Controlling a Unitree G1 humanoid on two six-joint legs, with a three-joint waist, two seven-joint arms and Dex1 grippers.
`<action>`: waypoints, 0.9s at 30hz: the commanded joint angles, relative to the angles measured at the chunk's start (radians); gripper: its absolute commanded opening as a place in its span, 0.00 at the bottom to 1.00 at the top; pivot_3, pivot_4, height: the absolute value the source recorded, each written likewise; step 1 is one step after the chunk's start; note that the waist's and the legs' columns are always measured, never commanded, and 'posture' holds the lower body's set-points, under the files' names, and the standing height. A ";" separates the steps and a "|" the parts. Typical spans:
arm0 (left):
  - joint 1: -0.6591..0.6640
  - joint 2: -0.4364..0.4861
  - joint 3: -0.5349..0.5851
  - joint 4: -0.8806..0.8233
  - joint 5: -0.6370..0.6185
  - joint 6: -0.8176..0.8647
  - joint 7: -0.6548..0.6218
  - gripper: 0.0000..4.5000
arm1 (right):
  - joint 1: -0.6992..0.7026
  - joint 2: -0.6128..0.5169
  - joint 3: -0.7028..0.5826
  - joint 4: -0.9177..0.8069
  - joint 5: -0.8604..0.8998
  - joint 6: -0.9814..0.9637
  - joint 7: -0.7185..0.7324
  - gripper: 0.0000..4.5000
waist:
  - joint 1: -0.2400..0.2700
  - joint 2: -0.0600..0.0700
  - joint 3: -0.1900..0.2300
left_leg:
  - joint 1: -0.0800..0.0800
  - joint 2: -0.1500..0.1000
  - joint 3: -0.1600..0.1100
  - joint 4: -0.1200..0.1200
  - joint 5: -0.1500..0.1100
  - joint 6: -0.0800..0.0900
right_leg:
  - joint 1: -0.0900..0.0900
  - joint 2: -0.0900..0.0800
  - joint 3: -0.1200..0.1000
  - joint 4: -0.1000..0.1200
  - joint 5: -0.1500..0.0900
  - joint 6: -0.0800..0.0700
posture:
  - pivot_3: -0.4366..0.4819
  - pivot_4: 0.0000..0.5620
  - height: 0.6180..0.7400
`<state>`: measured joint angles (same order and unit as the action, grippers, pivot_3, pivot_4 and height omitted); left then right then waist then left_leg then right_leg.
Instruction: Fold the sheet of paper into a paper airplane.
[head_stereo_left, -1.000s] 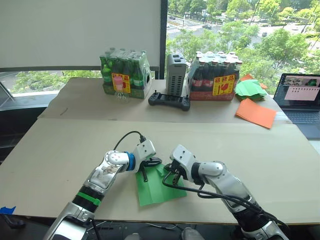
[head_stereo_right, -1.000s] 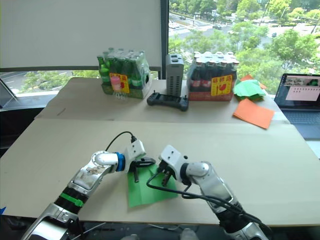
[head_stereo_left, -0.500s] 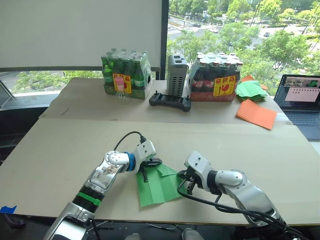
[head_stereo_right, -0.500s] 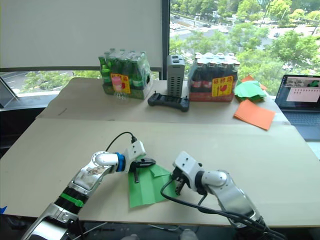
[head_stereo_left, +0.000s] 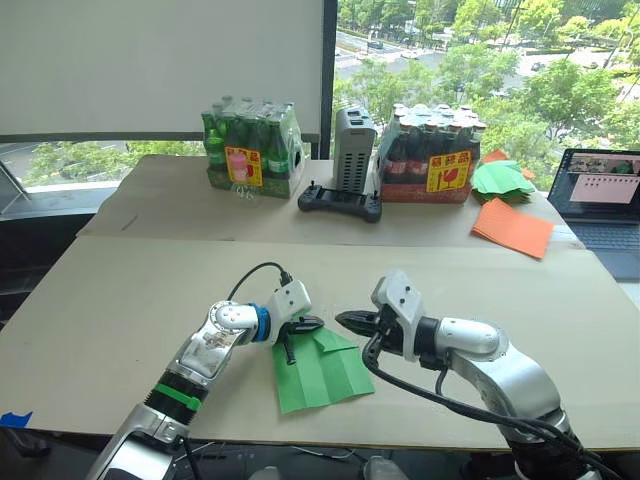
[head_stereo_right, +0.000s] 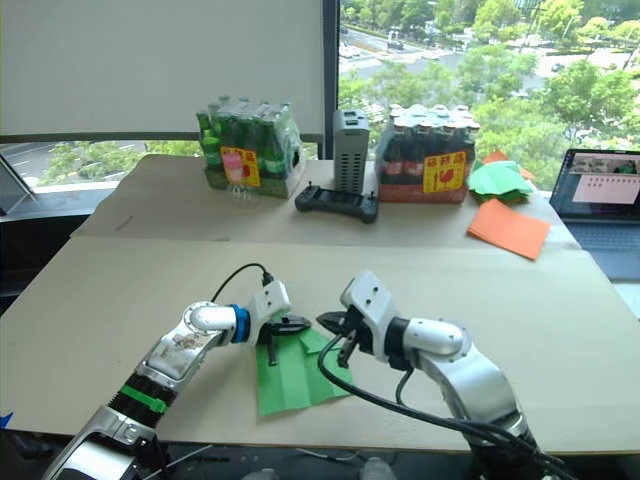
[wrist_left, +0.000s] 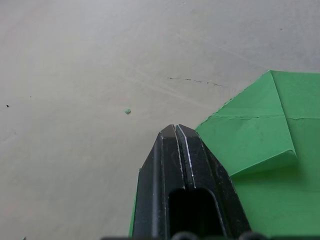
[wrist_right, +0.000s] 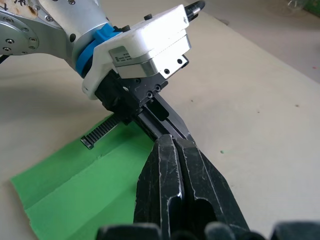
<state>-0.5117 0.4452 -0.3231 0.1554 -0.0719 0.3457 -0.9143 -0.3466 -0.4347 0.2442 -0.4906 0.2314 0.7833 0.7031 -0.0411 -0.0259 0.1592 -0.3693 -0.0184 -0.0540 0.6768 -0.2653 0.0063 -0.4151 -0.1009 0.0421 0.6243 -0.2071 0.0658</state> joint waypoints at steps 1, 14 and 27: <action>0.020 0.011 -0.013 0.013 0.029 0.022 0.005 0.00 | -0.036 0.003 0.061 0.062 -0.053 -0.061 -0.020 0.00 | 0.002 0.000 0.000 | 0.000 0.000 0.000 0.000 0.000 0.000 | 0.000 0.000 0.000 0.000 0.000 0.000 | 0.48 0.27 1.00; 0.069 0.039 0.073 -0.075 -0.015 0.088 0.048 0.00 | -0.039 0.015 0.224 0.291 -0.175 -0.127 -0.027 0.00 | -0.006 0.000 0.000 | -0.002 0.000 0.000 0.000 0.000 0.000 | -0.004 0.001 0.001 0.001 0.000 0.000 | 0.48 0.27 1.00; 0.206 0.027 0.615 -0.360 -0.515 0.704 0.196 0.49 | -0.036 0.048 0.217 0.305 -0.193 -0.130 -0.028 0.00 | -0.010 0.000 0.000 | -0.001 0.004 -0.002 -0.001 0.000 0.000 | -0.005 0.005 0.001 0.002 0.002 -0.003 | 0.48 0.27 1.00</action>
<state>-0.3207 0.4777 0.2469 -0.1680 -0.5206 0.9703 -0.7399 -0.3941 -0.3886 0.4390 -0.2121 0.0516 0.6485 0.6742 -0.0507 -0.0260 0.1593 -0.3699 -0.0147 -0.0555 0.6761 -0.2653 0.0062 -0.4200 -0.0963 0.0434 0.6267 -0.2055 0.0630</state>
